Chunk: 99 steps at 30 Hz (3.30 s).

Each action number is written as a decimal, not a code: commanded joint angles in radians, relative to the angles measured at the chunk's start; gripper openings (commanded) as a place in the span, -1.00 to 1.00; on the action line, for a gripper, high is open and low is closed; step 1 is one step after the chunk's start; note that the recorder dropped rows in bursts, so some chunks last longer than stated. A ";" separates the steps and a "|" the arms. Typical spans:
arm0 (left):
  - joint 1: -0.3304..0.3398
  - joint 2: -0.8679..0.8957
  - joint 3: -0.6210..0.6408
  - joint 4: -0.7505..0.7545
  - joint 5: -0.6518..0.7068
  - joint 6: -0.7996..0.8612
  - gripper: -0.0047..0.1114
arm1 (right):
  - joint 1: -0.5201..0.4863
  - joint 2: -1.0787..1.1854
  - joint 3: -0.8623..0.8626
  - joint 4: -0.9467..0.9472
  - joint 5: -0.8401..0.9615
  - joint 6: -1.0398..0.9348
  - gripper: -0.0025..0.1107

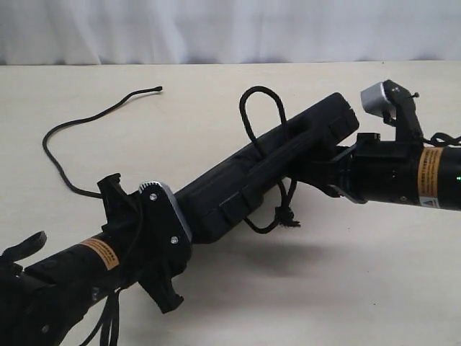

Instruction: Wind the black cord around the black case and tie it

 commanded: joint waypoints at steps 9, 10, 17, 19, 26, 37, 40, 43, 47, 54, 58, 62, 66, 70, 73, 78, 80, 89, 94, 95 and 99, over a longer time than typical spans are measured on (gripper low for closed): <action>-0.011 0.019 0.002 0.001 0.145 -0.006 0.66 | 0.000 -0.007 -0.001 0.007 0.046 -0.008 -0.88; -0.011 0.019 0.002 0.001 0.157 -0.006 0.66 | 0.000 -0.007 -0.001 0.007 0.046 -0.008 -0.88; -0.011 -0.100 0.002 -0.014 0.263 -0.004 0.66 | 0.000 -0.007 -0.001 0.007 0.048 -0.008 -0.88; -0.011 -0.162 0.002 -0.014 0.314 0.003 0.66 | 0.000 -0.007 -0.001 0.007 0.048 -0.008 -0.88; -0.010 -0.404 0.002 -0.047 0.391 0.005 0.66 | 0.000 -0.007 -0.001 0.007 0.051 -0.008 -0.88; 0.007 -0.676 -0.057 -0.320 0.326 0.099 0.66 | 0.000 -0.007 -0.001 0.007 0.051 -0.008 -0.88; 0.142 -0.598 -0.198 -0.361 0.597 0.092 0.66 | 0.000 -0.007 -0.001 0.007 0.051 -0.013 -0.88; 0.377 -0.422 -0.437 -0.365 0.956 -0.077 0.66 | 0.000 -0.007 -0.001 0.007 0.051 -0.015 -0.88; 0.472 -0.164 -0.705 -0.432 1.301 -0.076 0.66 | 0.000 -0.007 -0.001 0.007 0.051 -0.027 -0.88; 0.465 0.024 -0.812 -0.559 1.300 0.052 0.66 | 0.000 -0.007 -0.001 0.007 0.051 -0.027 -0.88; 0.465 0.061 -0.812 -0.676 1.309 0.168 0.49 | 0.000 -0.007 -0.001 0.007 0.053 -0.027 -0.88; 0.465 0.103 -0.812 -0.773 1.321 0.208 -0.12 | 0.000 -0.007 -0.001 0.007 0.068 -0.027 -0.88; 0.467 0.110 -0.817 -0.814 1.321 0.217 -0.69 | 0.000 -0.007 -0.001 0.007 0.096 0.011 -0.76; 0.467 0.110 -0.819 -0.833 1.351 0.217 -0.92 | 0.000 -0.007 -0.001 0.007 0.157 0.079 -0.32; 0.467 0.110 -0.819 -0.833 1.366 0.217 -0.92 | 0.000 -0.012 -0.003 -0.033 0.181 0.137 0.03; 0.467 0.110 -0.819 -0.831 1.371 0.217 -0.92 | 0.000 -0.085 -0.005 -0.180 0.211 0.236 0.21; 0.467 0.110 -0.817 -0.828 1.392 0.217 -0.92 | 0.000 -0.140 -0.005 -0.234 0.266 0.294 0.21; 0.467 0.110 -0.817 -0.825 1.430 0.217 -0.92 | 0.000 -0.368 -0.005 -0.390 0.320 0.363 0.19; 0.467 0.110 -0.817 -0.825 1.430 0.217 -0.92 | 0.000 -0.342 -0.001 -0.414 0.251 0.322 0.19; 0.467 0.110 -0.817 -0.825 1.430 0.217 -0.92 | 0.000 -0.324 -0.001 -0.414 0.242 0.322 0.19; 0.467 0.110 -0.817 -0.825 1.430 0.217 -0.92 | 0.000 -0.227 -0.001 -0.414 0.155 0.282 0.19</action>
